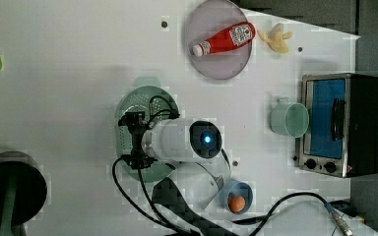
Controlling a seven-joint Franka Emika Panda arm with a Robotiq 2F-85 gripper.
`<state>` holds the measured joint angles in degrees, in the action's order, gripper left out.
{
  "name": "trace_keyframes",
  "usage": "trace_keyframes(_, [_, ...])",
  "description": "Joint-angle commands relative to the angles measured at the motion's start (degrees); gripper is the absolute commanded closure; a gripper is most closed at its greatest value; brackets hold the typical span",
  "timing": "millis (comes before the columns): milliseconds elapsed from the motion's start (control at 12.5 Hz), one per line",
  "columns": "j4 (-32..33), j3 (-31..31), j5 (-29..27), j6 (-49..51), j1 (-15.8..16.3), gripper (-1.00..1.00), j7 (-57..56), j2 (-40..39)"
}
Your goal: Drag strainer right to left.
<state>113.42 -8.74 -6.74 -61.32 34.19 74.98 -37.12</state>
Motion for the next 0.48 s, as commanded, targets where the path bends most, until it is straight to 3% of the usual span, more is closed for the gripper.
trace_keyframes(80, [-1.13,0.77,-0.19,1.61,-0.33,-1.0,5.05,2.34])
trace_keyframes(480, [-1.24,4.34,-0.17,20.93,-0.87,-1.0,-4.46,15.67])
